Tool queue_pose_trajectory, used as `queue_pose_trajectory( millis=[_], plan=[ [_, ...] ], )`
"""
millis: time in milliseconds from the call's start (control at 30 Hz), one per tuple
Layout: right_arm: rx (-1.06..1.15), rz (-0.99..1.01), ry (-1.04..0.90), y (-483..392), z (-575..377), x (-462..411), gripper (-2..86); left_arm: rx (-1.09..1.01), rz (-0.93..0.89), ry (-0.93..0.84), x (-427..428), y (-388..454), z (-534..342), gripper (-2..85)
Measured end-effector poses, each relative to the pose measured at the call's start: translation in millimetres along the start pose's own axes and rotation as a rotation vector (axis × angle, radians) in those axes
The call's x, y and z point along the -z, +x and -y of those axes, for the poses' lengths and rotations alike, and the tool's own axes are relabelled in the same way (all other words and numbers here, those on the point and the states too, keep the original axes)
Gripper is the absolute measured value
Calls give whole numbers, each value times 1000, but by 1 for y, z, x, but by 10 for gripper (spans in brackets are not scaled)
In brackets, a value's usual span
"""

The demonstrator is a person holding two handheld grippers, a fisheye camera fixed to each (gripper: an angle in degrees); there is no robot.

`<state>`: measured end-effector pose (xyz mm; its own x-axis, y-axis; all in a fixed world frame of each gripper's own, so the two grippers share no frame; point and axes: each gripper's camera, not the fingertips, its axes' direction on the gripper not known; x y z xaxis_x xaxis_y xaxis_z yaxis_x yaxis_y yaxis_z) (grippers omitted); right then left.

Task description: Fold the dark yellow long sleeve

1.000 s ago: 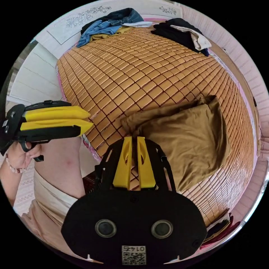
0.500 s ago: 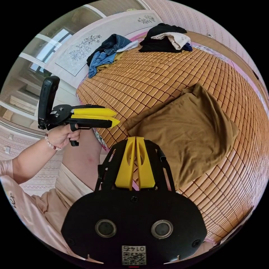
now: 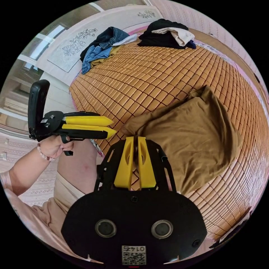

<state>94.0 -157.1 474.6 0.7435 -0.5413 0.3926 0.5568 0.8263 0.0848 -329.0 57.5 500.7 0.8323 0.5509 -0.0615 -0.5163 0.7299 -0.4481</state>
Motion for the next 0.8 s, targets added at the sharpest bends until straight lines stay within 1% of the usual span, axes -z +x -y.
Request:
queue_pose_trajectory(
  millis=[67,133,267,433,533,600,667,733,767,800],
  plan=[
    [-28,84,68,17,-15,26,14,-31,-28,0,-2,11,11,94],
    [-65,135,88,30,-24,42,14,-53,-45,14,1,18,14,96],
    [-133,248,115,57,-40,62,12,-79,-23,32,9,27,6,98],
    [-130,284,95,63,-47,69,9,-37,-64,64,19,23,-7,98],
    [-139,284,111,63,-52,80,8,0,-46,63,17,20,-5,100],
    [-149,305,148,66,-58,94,8,20,-28,52,10,20,2,104],
    [-179,350,249,75,-75,127,8,32,19,7,-5,25,17,109],
    [-219,343,340,85,-99,159,8,18,48,-44,-18,31,27,108],
    [-266,319,394,95,-121,180,8,17,98,-68,-24,37,30,100],
    [-293,301,412,101,-132,189,8,13,130,-56,-24,40,31,93]
  ],
)
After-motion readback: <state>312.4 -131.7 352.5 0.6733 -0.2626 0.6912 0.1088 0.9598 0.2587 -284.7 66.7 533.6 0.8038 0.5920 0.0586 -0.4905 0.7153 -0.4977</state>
